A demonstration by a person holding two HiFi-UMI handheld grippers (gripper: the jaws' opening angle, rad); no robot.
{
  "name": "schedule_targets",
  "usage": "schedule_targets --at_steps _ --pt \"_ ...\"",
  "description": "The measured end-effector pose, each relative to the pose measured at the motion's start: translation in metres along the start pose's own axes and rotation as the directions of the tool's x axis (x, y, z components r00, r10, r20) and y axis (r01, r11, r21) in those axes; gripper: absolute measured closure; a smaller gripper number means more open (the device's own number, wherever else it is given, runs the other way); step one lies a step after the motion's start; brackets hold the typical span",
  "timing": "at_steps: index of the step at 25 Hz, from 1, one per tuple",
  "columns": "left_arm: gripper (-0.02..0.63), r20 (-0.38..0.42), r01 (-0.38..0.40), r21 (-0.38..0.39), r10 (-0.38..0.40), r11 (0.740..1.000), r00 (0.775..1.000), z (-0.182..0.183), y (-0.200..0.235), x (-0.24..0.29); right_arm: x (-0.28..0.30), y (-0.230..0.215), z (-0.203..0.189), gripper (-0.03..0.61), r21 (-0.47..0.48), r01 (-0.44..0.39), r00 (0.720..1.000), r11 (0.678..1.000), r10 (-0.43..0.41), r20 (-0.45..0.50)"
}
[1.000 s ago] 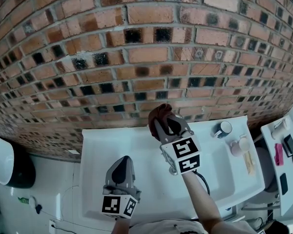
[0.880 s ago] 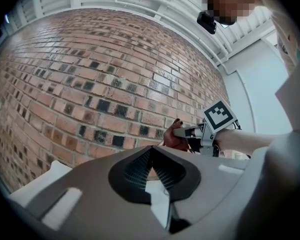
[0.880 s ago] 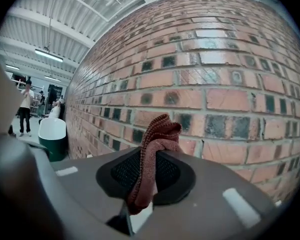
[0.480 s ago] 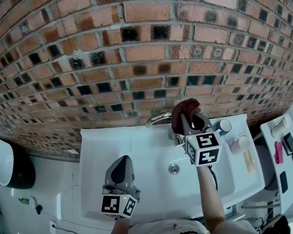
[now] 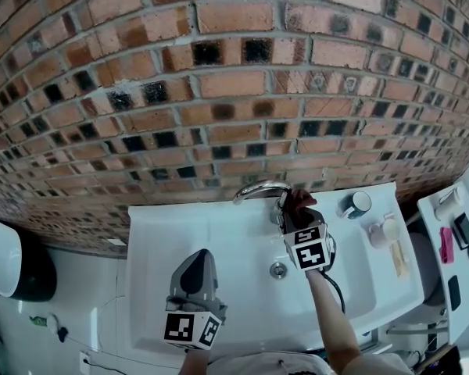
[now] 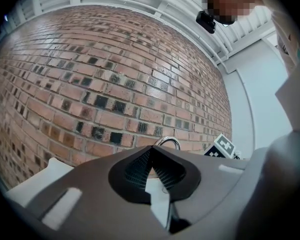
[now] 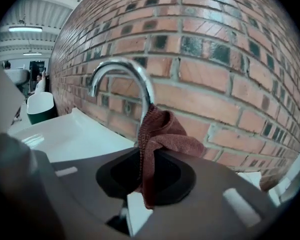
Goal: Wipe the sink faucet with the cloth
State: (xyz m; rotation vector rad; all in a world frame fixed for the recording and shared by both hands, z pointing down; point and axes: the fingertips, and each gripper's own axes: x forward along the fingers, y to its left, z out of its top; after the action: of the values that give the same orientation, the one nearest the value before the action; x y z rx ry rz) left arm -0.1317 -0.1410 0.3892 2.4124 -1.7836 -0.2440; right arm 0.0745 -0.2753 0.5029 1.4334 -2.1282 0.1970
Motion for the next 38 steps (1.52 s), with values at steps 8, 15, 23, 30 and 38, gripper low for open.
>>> schedule_targets --at_steps 8,15,23,30,38 --pt "0.612 0.002 -0.015 -0.005 0.015 1.000 1.000 0.000 0.006 0.000 0.005 0.035 -0.005 0.529 -0.072 -0.021 0.999 0.997 0.019 -0.026" --pt "0.612 -0.006 -0.003 -0.005 0.002 1.000 1.000 -0.003 0.003 0.002 0.015 0.058 -0.010 0.529 -0.125 -0.093 0.994 0.988 0.086 -0.062" --pt "0.612 -0.008 -0.027 -0.009 0.027 1.000 1.000 -0.003 0.013 0.000 0.049 0.097 -0.034 0.531 -0.195 -0.161 0.978 0.967 0.129 -0.166" --pt "0.612 0.004 -0.052 -0.014 0.052 0.999 0.999 -0.001 0.024 -0.002 0.036 0.105 -0.018 0.531 -0.145 -0.217 0.975 0.965 0.207 -0.077" --pt "0.609 0.051 -0.003 0.034 0.001 0.999 0.999 0.012 0.001 -0.002 -0.029 0.092 0.041 0.529 -0.022 -0.234 0.959 0.972 0.234 0.162"
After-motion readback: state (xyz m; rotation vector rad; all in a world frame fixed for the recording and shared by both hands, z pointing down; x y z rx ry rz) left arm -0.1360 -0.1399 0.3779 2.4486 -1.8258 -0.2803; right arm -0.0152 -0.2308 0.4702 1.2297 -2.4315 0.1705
